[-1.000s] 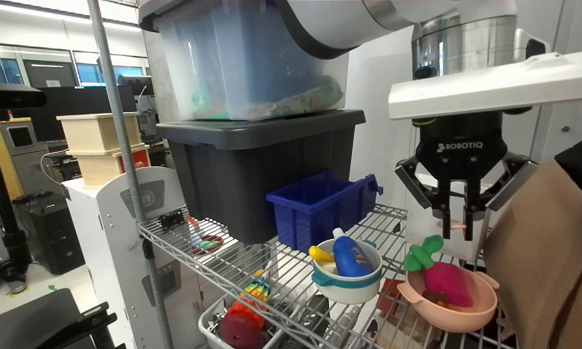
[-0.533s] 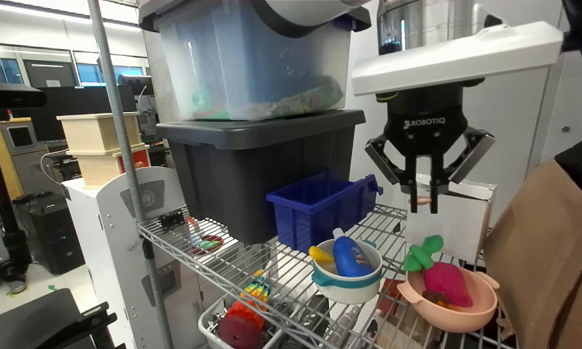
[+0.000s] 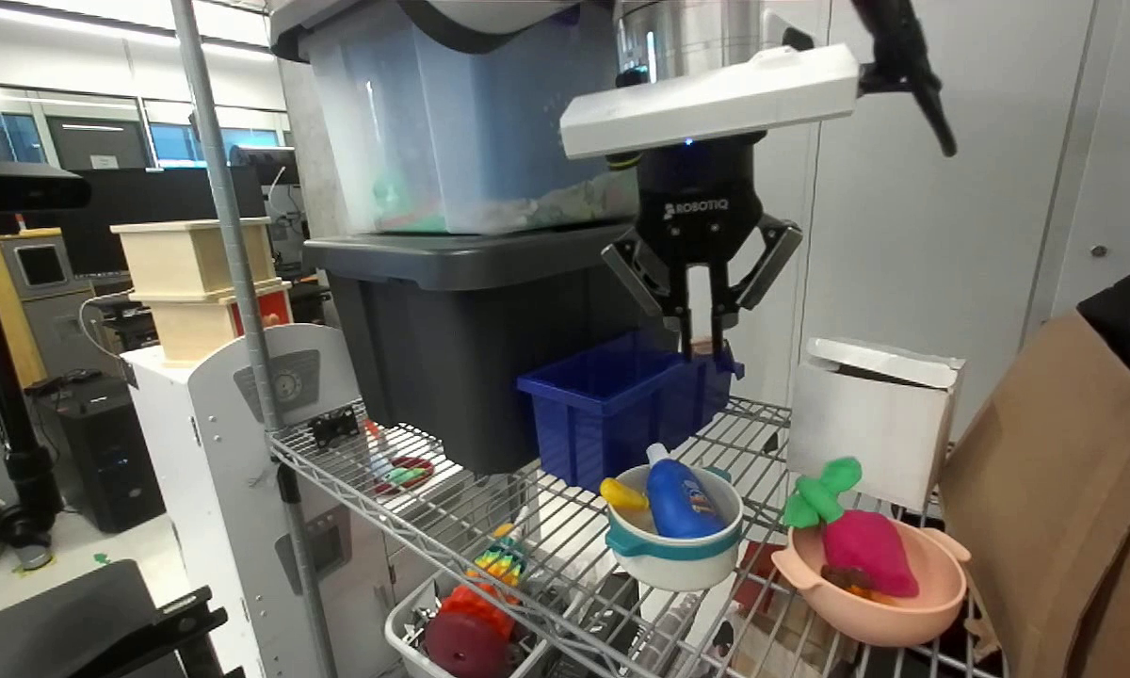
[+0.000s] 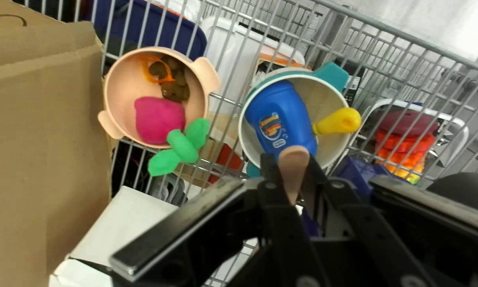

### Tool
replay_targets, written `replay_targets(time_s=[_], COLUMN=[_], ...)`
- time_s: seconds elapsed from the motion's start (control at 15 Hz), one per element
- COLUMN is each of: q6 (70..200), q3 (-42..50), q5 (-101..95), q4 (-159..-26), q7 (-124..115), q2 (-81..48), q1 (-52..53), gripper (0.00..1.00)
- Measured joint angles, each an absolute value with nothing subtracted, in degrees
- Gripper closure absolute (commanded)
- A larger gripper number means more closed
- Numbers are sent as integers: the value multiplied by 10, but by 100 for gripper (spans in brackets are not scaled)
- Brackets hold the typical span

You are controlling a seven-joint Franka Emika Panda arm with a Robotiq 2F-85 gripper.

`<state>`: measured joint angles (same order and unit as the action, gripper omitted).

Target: Remove the spoon from the bowl

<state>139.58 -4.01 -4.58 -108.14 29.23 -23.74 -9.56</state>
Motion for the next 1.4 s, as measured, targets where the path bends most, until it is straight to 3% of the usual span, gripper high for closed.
replay_targets(time_s=[1.4], q6=[1396], q3=[-71], q5=[-39], q4=[-1077], q7=[298], q2=[-278], q1=[-42], gripper=[95])
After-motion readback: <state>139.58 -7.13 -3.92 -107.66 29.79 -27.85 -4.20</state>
